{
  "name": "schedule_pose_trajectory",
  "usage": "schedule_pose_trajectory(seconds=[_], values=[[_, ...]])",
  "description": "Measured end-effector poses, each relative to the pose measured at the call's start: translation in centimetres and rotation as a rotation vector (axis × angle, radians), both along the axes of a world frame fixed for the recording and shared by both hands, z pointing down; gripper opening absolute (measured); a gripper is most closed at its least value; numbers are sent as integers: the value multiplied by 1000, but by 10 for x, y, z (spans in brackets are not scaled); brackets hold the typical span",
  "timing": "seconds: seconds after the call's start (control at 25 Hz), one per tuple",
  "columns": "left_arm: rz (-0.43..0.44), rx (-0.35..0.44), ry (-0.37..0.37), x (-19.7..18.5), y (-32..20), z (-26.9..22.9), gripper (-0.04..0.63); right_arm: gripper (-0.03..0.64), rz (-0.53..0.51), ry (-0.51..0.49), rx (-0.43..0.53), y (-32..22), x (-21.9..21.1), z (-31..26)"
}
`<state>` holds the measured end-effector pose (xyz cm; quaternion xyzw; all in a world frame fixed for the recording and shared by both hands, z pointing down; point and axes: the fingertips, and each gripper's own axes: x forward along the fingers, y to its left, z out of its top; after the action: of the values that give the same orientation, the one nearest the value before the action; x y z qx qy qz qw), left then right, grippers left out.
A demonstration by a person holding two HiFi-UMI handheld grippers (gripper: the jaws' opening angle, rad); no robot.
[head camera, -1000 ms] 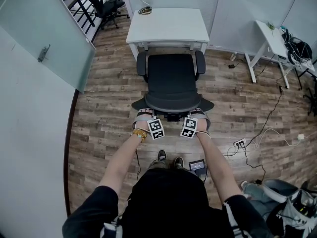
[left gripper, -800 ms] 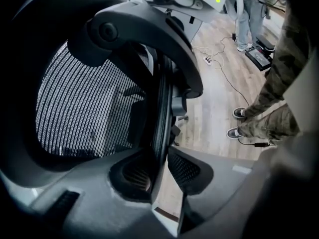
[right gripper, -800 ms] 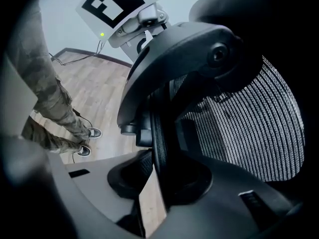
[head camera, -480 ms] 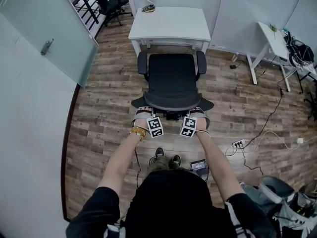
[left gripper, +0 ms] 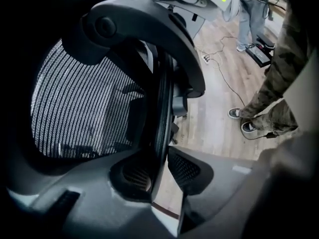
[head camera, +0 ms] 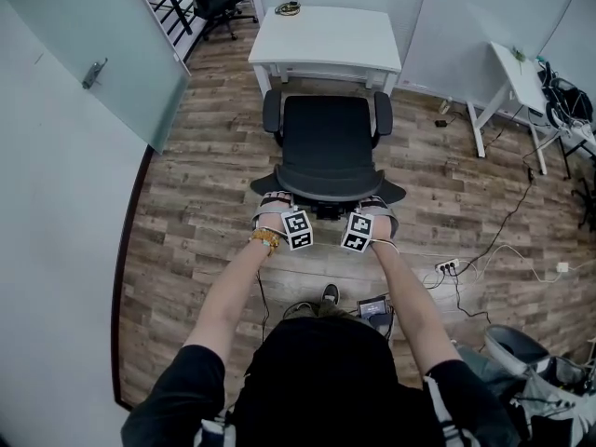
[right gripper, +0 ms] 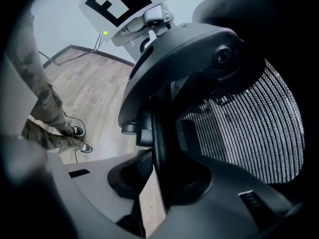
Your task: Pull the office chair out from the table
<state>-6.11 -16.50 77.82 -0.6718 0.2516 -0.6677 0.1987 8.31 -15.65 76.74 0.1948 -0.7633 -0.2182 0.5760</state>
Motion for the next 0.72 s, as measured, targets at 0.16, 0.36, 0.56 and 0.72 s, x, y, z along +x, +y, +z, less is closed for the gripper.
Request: schedule_pose_trajectory(seconds=[0.16, 0.36, 0.56, 0.72], values=[[-2, -24, -16, -3, 13, 2, 106, 81, 3, 4, -1, 13, -3, 0], [7, -20, -36, -6, 21, 0, 105, 81, 19, 6, 6, 22, -4, -1], [21, -7, -25, -8, 33, 0, 106, 81, 31, 13, 3, 35, -8, 0], [29, 0, -25, -11, 41, 0, 106, 81, 39, 13, 5, 44, -11, 1]])
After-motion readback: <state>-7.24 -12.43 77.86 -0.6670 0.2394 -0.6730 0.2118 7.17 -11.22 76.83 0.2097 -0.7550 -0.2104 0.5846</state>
